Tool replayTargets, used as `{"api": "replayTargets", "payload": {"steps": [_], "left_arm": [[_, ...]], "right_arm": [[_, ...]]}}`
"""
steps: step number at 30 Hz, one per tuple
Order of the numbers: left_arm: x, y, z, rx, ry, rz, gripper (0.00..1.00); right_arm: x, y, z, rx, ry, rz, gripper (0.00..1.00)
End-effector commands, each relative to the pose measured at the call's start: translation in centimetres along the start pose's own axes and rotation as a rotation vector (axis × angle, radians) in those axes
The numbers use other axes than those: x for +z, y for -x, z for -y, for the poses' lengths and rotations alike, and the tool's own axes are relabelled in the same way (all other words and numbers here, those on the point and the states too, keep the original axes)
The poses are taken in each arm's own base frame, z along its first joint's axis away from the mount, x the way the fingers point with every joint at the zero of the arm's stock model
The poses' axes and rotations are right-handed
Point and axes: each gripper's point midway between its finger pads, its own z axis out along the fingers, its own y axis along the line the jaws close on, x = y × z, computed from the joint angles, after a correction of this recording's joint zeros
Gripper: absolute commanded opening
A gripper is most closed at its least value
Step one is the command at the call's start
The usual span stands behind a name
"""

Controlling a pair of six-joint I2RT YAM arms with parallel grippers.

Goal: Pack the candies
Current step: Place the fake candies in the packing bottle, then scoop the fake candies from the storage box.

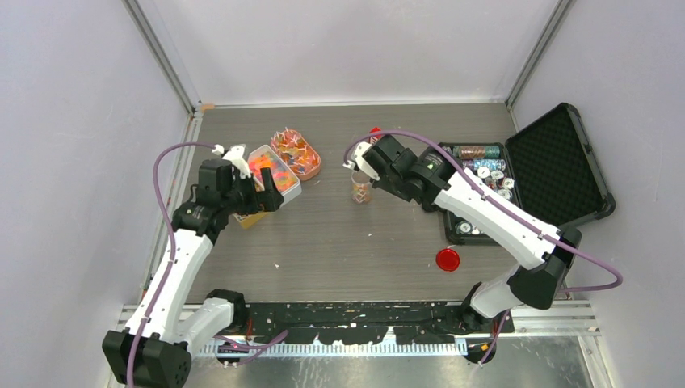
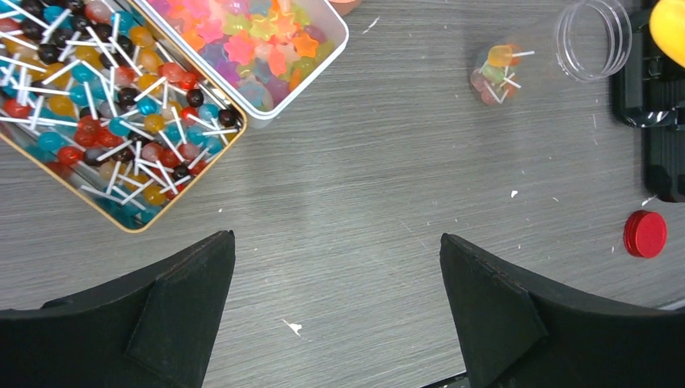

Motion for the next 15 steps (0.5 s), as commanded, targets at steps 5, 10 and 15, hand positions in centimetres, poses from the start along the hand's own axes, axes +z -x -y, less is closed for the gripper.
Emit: {"api": "replayTargets", "payload": {"steps": [5, 10, 15], "left_arm": [[-1.5, 2.2, 0.7, 0.041, -0.01, 0.071, 1.0], [-1.7, 2.8, 0.5, 0.054, 0.007, 0.098, 0.95], [-0.9, 4.1, -0.3, -0.002, 0.057, 0.147, 0.92]], "right_arm": [[-1.9, 1.4, 1.8, 0.038, -0.055, 0.029, 0.0], [-2.6, 3.6, 2.4, 0.133, -0.061, 0.145, 0.0], [-3.0, 7.2, 2.2, 0.271, -0.008, 0.243, 0.0]]}}
